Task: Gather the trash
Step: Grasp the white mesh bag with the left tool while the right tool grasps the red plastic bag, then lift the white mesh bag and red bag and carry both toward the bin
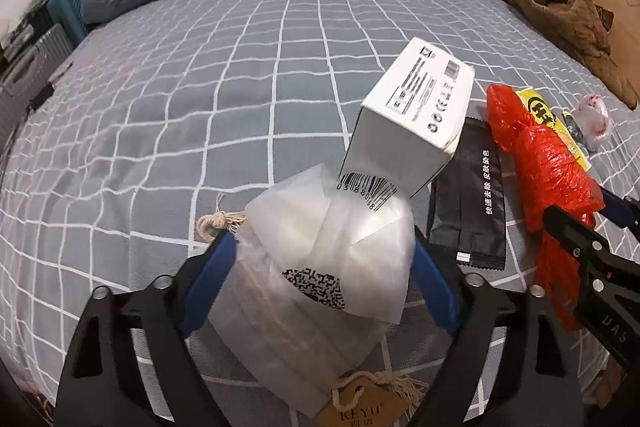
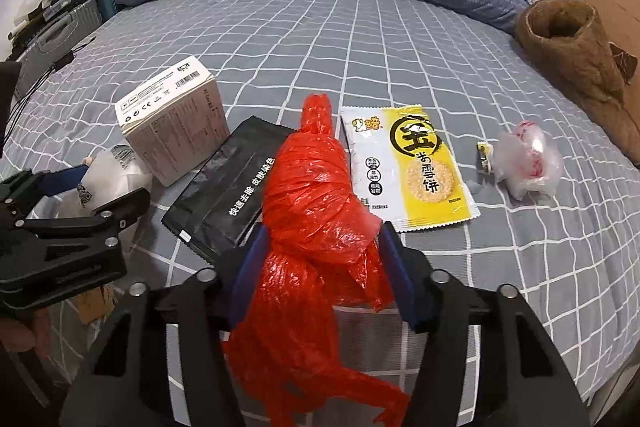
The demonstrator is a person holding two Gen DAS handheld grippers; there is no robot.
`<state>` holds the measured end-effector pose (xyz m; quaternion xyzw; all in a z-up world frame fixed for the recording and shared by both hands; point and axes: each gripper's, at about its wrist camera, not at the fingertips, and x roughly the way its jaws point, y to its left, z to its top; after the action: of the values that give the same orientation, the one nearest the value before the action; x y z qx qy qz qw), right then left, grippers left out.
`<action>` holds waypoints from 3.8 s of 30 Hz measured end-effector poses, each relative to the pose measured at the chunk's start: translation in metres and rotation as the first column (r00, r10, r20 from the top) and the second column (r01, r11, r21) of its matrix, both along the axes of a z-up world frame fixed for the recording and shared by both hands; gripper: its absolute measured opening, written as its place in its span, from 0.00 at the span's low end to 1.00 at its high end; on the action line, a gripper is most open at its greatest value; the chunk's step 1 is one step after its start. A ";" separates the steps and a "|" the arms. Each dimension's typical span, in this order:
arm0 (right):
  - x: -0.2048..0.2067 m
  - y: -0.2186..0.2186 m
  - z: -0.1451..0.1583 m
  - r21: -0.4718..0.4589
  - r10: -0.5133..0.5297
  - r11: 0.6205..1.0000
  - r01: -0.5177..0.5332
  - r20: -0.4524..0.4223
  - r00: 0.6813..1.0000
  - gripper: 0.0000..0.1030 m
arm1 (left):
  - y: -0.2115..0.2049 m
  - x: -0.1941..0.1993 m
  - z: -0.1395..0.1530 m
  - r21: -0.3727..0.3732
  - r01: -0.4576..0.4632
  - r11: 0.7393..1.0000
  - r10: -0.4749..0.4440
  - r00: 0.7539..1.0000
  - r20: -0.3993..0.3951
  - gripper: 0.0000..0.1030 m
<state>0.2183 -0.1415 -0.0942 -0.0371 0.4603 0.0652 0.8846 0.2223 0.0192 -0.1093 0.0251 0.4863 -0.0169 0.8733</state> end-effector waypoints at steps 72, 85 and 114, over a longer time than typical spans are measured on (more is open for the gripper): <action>-0.156 0.003 0.100 0.044 -0.054 0.998 0.050 0.095 0.994 0.35 | 0.000 -0.169 0.105 -0.043 -0.012 0.999 0.016 0.996 0.082 0.54; -0.199 0.010 0.098 0.043 -0.054 0.998 0.050 0.083 0.995 0.35 | -0.002 -0.208 0.110 -0.047 -0.014 0.999 0.018 0.996 0.084 0.54; -0.302 0.042 0.059 0.040 0.011 0.999 -0.012 0.038 0.999 0.35 | 0.016 -0.307 0.051 -0.088 -0.068 0.994 0.070 0.997 0.013 0.54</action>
<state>-0.0841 -0.0996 -0.0350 -0.0232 0.4419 0.0787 0.8933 -0.0852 0.0352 -0.0587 -0.0296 0.4789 -0.0077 0.8773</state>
